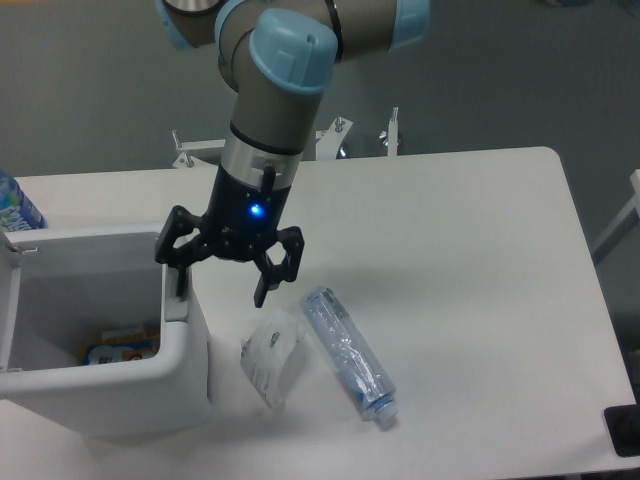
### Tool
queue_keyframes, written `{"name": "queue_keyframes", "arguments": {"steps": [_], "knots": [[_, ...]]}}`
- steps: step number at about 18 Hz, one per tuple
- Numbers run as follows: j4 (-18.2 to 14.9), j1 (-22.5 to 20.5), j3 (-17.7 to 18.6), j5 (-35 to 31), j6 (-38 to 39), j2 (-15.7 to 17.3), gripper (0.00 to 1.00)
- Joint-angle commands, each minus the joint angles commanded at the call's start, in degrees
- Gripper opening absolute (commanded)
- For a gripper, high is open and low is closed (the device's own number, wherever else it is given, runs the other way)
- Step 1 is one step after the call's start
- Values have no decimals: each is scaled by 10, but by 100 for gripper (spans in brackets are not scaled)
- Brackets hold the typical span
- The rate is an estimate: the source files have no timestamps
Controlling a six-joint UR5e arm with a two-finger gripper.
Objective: Open the trash can
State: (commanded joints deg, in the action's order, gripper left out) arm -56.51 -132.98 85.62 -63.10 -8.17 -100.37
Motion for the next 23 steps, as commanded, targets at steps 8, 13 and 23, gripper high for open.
{"name": "queue_keyframes", "arguments": {"steps": [8, 13, 23], "knots": [[3, -81, -58, -126, -2, -3, 100], [15, -153, -66, -135, -77, -4, 100], [-11, -176, -28, -288, -302, -8, 100]]}}
